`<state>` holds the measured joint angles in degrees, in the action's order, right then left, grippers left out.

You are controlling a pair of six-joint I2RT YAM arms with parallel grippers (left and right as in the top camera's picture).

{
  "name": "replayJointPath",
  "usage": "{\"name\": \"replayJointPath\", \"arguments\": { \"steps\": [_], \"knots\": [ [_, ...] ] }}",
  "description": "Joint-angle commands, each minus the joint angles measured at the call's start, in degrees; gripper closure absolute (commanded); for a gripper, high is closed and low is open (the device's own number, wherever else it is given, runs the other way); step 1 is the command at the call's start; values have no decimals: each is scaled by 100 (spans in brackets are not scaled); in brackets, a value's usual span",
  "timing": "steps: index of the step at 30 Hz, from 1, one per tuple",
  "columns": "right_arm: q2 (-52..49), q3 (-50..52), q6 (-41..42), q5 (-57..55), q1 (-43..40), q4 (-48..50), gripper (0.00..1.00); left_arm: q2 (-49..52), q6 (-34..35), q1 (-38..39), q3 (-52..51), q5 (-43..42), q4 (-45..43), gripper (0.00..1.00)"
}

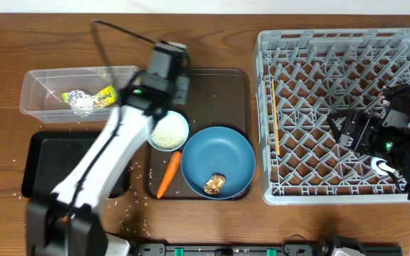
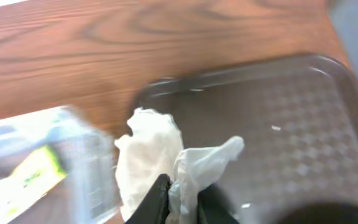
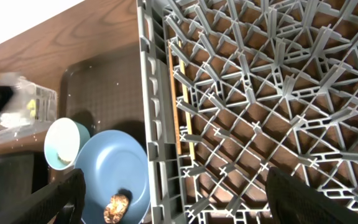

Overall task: Sort waste into correct bins and load items into the dishwasher rack
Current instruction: 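Grasp the white tissue and drop it into the clear bin, then reach left gripper down and grasp the carrot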

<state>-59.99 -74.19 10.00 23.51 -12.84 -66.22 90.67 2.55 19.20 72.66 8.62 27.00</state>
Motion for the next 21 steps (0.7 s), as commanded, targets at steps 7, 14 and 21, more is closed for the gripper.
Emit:
{"name": "replayJointPath", "arguments": {
  "steps": [7,14,21],
  "knots": [
    [-2,2,-90,-17,55,-31,14,529,466,-1561,-2,304,-411,89],
    [-2,2,-138,-17,55,-85,14,461,459,-1808,0,-295,-387,28],
    [-2,2,-157,-17,55,-127,12,-507,459,-1423,0,-1189,960,25]
  ]
}}
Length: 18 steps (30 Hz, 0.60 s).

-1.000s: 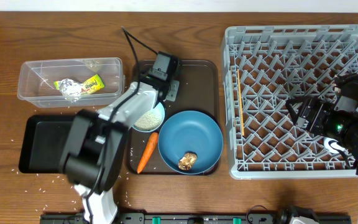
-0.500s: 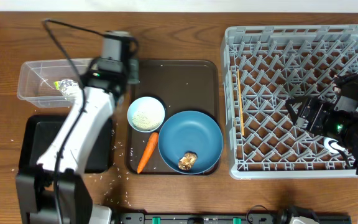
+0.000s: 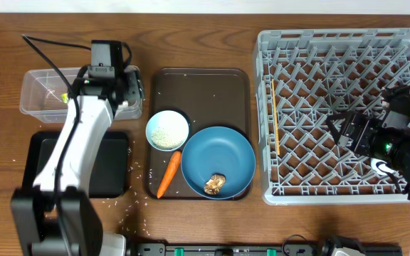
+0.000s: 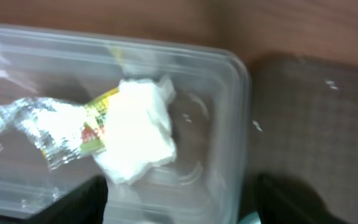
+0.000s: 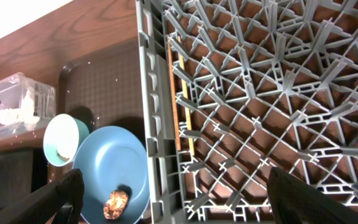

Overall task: Sort waste into correct bins and load items into the dishwasher rack
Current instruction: 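Reach left gripper down and grasp the carrot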

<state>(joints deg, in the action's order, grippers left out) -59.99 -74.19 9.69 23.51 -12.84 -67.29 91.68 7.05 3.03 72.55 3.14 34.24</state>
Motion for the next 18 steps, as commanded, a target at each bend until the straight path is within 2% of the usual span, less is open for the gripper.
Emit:
{"name": "replayJointPath", "arguments": {
  "steps": [1,3,5,6,7,9,10,14,18],
  "knots": [
    [-2,2,-127,-17,55,-20,12,-778,9,267,11,-813,400,25],
    [-2,2,-122,-17,55,-20,11,-1117,13,400,11,-1213,717,25],
    [-2,2,-122,-15,55,-22,9,-1373,9,514,11,-1663,1016,5],
    [-2,2,-120,-15,55,-24,8,-1456,11,560,11,-1781,1167,4],
    [-2,2,-120,-15,55,-31,7,-1517,11,608,11,-1843,1333,4],
    [-2,2,-120,-15,55,-55,7,-1567,11,728,9,-1644,1749,18],
    [-2,2,-120,-15,55,-68,7,-1561,17,774,9,-1506,1926,20],
    [-2,2,-118,-11,55,-68,6,-1399,391,887,-118,-1106,2385,22],
    [-2,2,-118,-11,55,-68,5,-1141,466,896,-527,-1128,2203,24]
  ]
}}
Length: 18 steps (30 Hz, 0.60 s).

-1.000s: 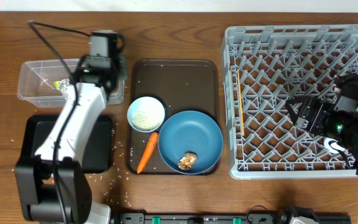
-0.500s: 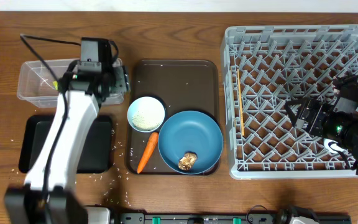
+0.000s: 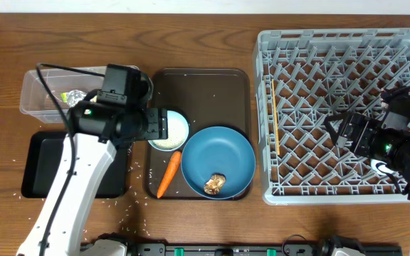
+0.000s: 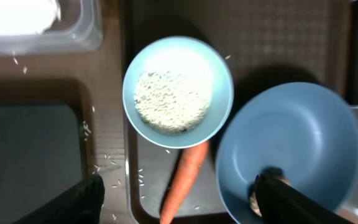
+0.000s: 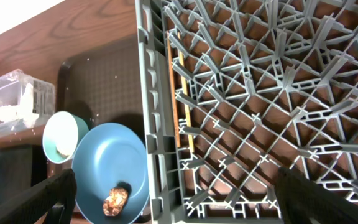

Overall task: Sort waste into correct bins and load items into the dishwasher rack
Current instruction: 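Reach left gripper down and grasp the carrot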

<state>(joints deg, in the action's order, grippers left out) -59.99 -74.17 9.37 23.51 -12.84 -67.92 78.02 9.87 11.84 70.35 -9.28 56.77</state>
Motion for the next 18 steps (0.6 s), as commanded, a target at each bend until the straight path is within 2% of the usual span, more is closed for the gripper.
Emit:
{"name": "replayJointPath", "arguments": {
  "steps": [1,5,12,15,18],
  "knots": [
    [-2,0,-85,-11,55,-4,5,289,243,15,-374,96,-68,26],
    [-2,0,-85,-11,55,-4,4,501,341,103,-623,26,-33,29],
    [-2,0,-87,-15,55,4,4,525,398,496,-1316,-44,-70,30],
    [-2,0,-85,-15,55,94,4,525,149,713,-1646,-74,-302,39],
    [-4,0,-85,-15,55,151,4,525,94,914,-1950,-103,-494,39]
  ]
}}
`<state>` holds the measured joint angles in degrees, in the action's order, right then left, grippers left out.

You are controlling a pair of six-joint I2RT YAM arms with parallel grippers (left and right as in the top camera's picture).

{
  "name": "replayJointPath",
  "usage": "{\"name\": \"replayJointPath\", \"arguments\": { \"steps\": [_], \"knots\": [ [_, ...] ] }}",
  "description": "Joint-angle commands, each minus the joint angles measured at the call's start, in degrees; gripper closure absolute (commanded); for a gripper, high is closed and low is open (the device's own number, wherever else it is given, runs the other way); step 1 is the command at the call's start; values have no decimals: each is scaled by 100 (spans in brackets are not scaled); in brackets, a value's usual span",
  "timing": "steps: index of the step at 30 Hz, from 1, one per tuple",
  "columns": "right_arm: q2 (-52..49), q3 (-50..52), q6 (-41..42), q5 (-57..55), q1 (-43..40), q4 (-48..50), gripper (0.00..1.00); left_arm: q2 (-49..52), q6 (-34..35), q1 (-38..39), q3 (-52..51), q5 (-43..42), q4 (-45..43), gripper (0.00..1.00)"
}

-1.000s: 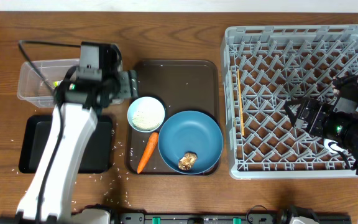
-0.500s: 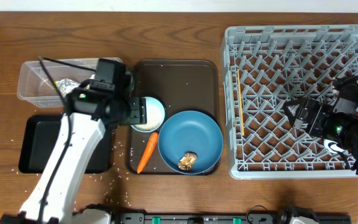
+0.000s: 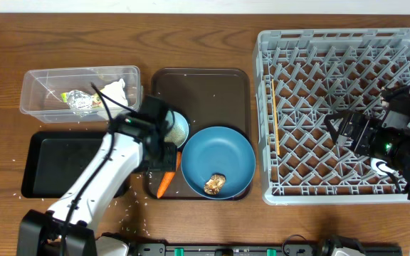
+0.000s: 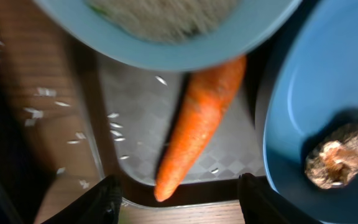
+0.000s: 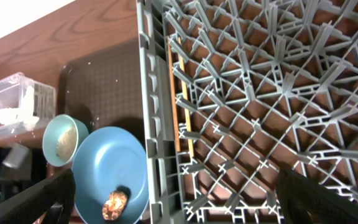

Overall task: Sort waste into correct bins and load items into the dishwasher rack
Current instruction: 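Reach left gripper down and grasp the carrot, then move carrot left and drop it onto the black tray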

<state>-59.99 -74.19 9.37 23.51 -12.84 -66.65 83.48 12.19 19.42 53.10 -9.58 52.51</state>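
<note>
An orange carrot point(image 4: 199, 135) lies on the brown tray point(image 3: 212, 89), between the rice bowl point(image 4: 166, 31) and the blue plate point(image 3: 223, 153). A brown food scrap point(image 3: 214, 183) sits on the plate. My left gripper point(image 4: 180, 208) hangs open low over the carrot's thin end, one finger on each side, holding nothing. In the overhead view this arm hides part of the bowl. My right gripper point(image 5: 182, 211) is open over the grey dishwasher rack point(image 3: 344, 50), where a thin orange stick point(image 5: 182, 118) lies by the left wall.
The clear bin point(image 3: 41, 75) at the back left holds a white tissue point(image 3: 114, 91), foil and a yellow wrapper. In front of it sits a black bin point(image 3: 48, 167). Rice grains are scattered on the table by the tray's front left corner.
My left gripper, still open, was high above the rice bowl, carrot and plate. It now sits low over the carrot's tip. The right arm has not moved.
My left gripper was first shut on a white tissue over the tray's back left corner. Then it was open over the clear bin with the tissue inside. After that it stood above the rice bowl, and now it is down at the carrot.
</note>
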Motion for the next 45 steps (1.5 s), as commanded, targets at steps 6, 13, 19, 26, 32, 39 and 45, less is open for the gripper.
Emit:
{"name": "replayJointPath", "arguments": {
  "steps": [6,13,19,26,32,39,45],
  "knots": [
    [-4,2,-85,-15,55,63,4,-22,170,289,-809,-87,-702,39],
    [-4,2,-85,-15,55,42,4,20,164,289,-1134,15,-1471,39],
    [-4,2,-85,-15,55,39,4,313,164,289,-1137,238,-1598,42],
    [-4,2,-85,-15,55,42,4,450,164,289,-1137,280,-1641,64],
    [-4,2,-85,-15,55,42,4,367,170,289,-1019,273,-1410,81],
    [-4,2,-85,-15,55,46,4,-199,216,247,-330,282,-127,81],
    [-2,2,-85,-15,55,44,4,-796,527,-262,-52,302,562,81]
  ]
}}
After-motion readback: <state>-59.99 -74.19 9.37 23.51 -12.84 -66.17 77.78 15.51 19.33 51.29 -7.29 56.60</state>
